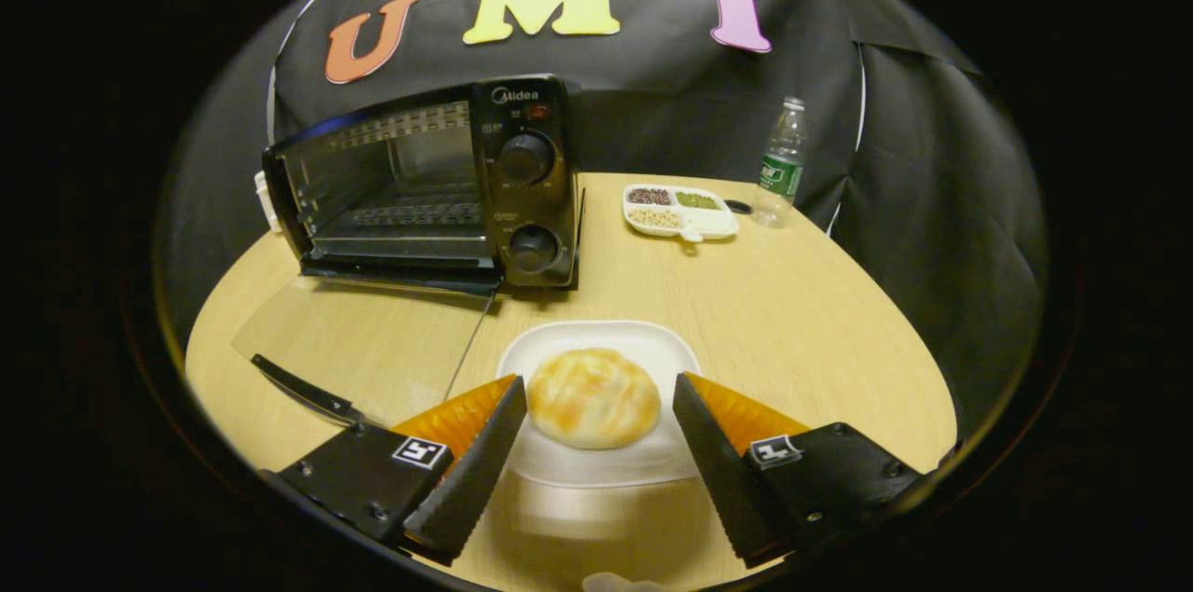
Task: Open the electric oven with the left hand, put the food in, and close the electric oven.
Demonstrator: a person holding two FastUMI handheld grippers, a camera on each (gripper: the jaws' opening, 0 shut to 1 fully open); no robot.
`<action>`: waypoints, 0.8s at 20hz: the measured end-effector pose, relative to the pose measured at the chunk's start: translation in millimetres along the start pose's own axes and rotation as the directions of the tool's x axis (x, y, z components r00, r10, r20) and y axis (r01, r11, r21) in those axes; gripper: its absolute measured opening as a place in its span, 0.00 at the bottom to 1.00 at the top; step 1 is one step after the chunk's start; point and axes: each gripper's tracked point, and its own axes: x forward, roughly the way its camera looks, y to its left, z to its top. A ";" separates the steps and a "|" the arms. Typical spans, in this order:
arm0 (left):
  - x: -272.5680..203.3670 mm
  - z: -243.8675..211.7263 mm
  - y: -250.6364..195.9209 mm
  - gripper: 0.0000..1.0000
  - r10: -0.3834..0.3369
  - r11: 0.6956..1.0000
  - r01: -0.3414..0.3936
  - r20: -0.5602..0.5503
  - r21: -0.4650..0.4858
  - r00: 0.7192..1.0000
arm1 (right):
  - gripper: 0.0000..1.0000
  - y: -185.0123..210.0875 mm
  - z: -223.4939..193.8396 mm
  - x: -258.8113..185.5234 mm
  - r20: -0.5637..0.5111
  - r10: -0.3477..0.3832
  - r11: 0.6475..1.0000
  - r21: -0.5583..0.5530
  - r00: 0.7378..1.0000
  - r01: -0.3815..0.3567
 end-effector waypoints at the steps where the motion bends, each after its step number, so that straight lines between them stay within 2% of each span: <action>1: 1.4 -1.1 0.5 0.94 0.000 1.000 0.000 -0.004 0.001 1.000 | 1.00 0.6 -0.3 5.0 -0.004 -0.004 1.000 -0.006 1.000 0.004; 2: 2.6 -1.6 -0.8 1.00 -0.002 1.000 0.002 -0.007 0.003 1.000 | 1.00 0.9 -3.6 9.0 -0.014 -0.007 1.000 -0.015 1.000 0.007; 3: 3.6 -2.2 -0.2 0.82 -0.003 1.000 0.003 -0.008 0.005 1.000 | 1.00 0.7 -5.3 11.5 -0.018 -0.009 1.000 -0.014 1.000 0.009; 4: 5.3 -3.8 -0.3 0.82 -0.005 1.000 0.005 -0.014 0.007 1.000 | 1.00 -0.7 -5.3 13.2 -0.016 -0.011 1.000 -0.003 1.000 0.011; 5: 6.0 -5.0 -0.3 1.00 -0.005 1.000 0.005 -0.017 0.007 1.000 | 1.00 -1.1 -6.3 14.8 -0.022 -0.008 1.000 0.010 1.000 0.009; 6: 9.0 -6.6 -1.0 0.82 -0.008 1.000 0.009 -0.022 0.006 1.000 | 1.00 0.2 -7.6 17.1 -0.025 -0.005 1.000 0.024 1.000 0.006; 7: 9.8 -8.4 -2.2 1.00 -0.012 1.000 0.012 -0.028 0.005 1.000 | 1.00 0.3 -8.4 19.1 -0.033 0.000 0.999 0.033 0.999 0.001; 8: 10.7 -9.9 -2.0 0.82 -0.013 1.000 0.013 -0.032 0.008 0.999 | 1.00 1.7 -9.9 20.9 -0.039 0.011 0.999 0.042 0.999 -0.009; 10: 12.7 -7.5 -2.8 0.83 -0.014 1.000 0.015 -0.028 0.010 1.000 | 0.99 1.6 -11.4 21.4 -0.048 0.012 0.999 0.040 0.999 -0.010; 14: 15.0 -8.4 -2.5 0.82 -0.019 1.000 0.019 -0.028 0.007 0.999 | 0.84 0.5 -13.0 15.1 -0.069 0.015 0.998 0.065 0.997 -0.010; 16: 14.3 -10.9 -1.5 0.93 -0.019 1.000 0.019 -0.036 0.008 0.999 | 0.74 1.5 -7.4 9.2 -0.064 0.027 0.996 0.084 0.998 -0.022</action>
